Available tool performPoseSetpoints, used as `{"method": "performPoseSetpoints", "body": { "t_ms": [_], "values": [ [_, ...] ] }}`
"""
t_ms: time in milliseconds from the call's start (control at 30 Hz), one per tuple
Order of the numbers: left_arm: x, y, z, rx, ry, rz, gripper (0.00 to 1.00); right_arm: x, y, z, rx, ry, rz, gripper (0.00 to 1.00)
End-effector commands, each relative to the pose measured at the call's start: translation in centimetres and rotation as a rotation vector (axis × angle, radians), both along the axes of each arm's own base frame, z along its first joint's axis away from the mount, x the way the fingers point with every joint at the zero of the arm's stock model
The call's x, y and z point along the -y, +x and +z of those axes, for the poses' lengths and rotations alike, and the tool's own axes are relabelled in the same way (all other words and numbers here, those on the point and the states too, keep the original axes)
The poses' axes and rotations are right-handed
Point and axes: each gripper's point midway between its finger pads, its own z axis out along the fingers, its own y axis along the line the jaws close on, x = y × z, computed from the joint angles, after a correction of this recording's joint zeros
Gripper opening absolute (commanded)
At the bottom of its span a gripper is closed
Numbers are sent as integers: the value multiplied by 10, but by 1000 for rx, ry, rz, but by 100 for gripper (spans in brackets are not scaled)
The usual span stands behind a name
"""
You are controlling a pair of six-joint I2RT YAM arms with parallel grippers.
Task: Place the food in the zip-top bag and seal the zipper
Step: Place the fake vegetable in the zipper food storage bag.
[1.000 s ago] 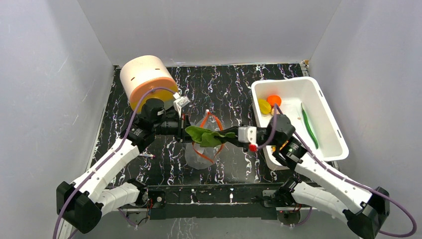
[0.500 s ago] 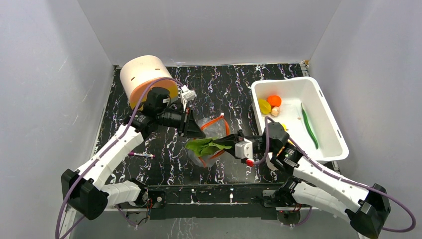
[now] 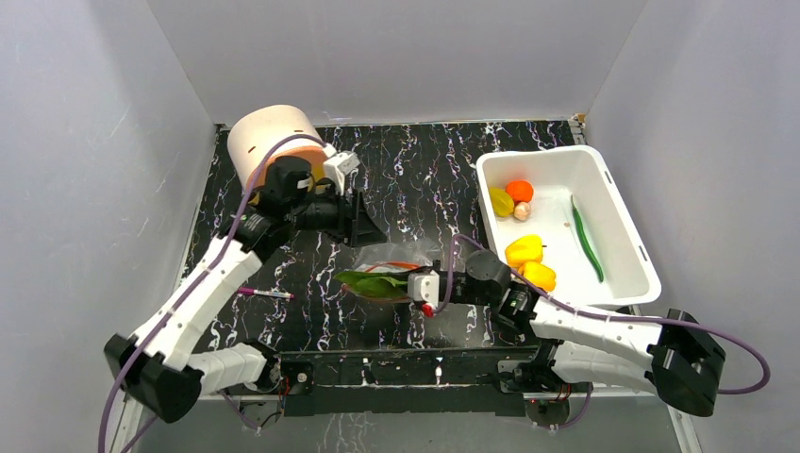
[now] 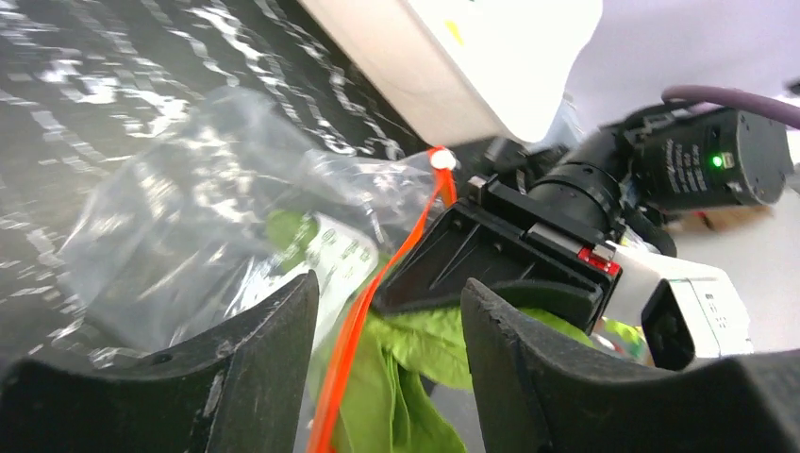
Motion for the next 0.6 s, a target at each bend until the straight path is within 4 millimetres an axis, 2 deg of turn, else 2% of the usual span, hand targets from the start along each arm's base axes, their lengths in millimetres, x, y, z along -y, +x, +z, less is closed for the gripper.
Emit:
{"method": "performPoseSetpoints", "body": {
  "t_ms": [0, 100, 200, 300, 433, 500, 567],
  "values": [
    [-54, 14, 19, 146, 146, 326, 56, 4, 33, 46, -37, 218, -208, 0],
    [-78, 7, 21, 159, 175, 438, 56, 8, 43, 45, -115, 248, -285, 0],
    [-88, -5, 23, 147, 153, 486, 57, 11, 52, 43, -171, 275, -345, 0],
    [-85, -12, 21, 120, 93, 492, 57, 13, 57, 41, -194, 295, -382, 0],
    [-76, -13, 6, 54, 21, 515, 54, 13, 64, 35, -215, 295, -420, 0],
    [-70, -11, -1, 14, -11, 518, 47, 13, 67, 35, -233, 303, -435, 0],
    [-64, -11, -10, -22, -29, 509, 46, 10, 62, 33, -238, 306, -405, 0]
  ]
}}
